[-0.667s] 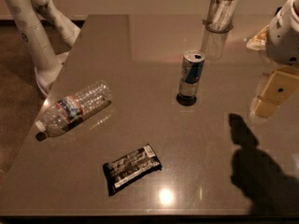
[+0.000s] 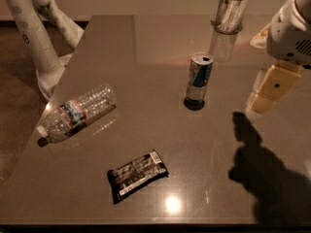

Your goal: Knock redbull can over

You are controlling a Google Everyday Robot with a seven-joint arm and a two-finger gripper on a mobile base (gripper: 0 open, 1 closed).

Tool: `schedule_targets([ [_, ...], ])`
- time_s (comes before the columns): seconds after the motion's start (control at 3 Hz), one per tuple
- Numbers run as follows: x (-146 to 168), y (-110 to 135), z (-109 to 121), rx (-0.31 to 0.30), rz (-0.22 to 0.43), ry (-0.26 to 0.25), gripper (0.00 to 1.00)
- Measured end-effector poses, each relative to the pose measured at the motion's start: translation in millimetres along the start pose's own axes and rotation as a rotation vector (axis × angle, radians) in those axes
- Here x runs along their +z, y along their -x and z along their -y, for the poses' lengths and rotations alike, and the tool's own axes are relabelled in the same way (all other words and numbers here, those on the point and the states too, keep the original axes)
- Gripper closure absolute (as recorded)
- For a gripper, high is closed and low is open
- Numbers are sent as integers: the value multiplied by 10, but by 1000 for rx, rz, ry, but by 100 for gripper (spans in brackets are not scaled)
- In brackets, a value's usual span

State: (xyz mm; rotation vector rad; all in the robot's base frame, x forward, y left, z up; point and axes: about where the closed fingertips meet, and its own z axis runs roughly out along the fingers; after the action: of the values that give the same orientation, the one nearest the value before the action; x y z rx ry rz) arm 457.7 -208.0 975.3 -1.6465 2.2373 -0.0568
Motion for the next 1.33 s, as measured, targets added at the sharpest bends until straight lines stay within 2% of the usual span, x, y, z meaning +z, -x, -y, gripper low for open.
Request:
schedule_targets([
  [0.67,310,384,482,136,196,-5,0],
  [1.0,483,583,608,178,301,5,0],
  [1.33,662,753,638,199,389,28,0],
])
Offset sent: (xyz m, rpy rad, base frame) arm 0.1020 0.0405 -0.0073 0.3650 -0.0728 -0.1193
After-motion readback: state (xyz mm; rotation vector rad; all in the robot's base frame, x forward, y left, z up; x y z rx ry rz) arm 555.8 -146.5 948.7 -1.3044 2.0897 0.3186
